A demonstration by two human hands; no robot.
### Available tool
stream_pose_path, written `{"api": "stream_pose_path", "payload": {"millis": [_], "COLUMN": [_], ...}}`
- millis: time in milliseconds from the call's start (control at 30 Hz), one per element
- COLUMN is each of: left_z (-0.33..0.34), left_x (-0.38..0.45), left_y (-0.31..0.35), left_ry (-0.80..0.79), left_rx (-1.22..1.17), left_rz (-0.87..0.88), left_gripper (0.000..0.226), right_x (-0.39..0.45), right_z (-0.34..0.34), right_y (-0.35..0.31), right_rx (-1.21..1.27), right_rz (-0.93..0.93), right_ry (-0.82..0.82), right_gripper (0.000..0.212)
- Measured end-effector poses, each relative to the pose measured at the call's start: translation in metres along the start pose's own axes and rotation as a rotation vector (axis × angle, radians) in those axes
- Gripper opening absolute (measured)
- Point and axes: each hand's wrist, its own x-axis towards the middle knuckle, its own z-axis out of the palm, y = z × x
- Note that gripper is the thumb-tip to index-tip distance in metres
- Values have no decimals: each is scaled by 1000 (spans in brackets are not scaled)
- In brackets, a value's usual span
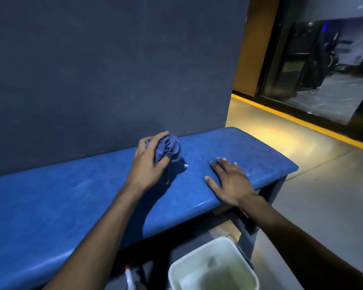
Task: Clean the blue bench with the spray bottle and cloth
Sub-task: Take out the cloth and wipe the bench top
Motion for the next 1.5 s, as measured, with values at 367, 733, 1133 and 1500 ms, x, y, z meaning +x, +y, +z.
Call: {"api": "stream_pose_path", "payload": {"millis": [367,733,1133,1500], "left_z": [113,52,70,110], "left_x": [67,60,-2,67], "left_y": [-23,-81,-43,-39], "left_ry": [-316,-349,-418,-421], "left_rx": [449,375,205,203], "left_rz": [14,105,206,97], "left_gripper": [57,56,54,55], "right_x": [-1,2,4,3], "right_z": [20,31,36,38], "right_y": [19,24,30,27], "right_rx": [81,51,36,56], "right_rz": [-11,-24,-57,-59], "right_ry": [136,191,211,227], "right_gripper": [77,71,67,62]}}
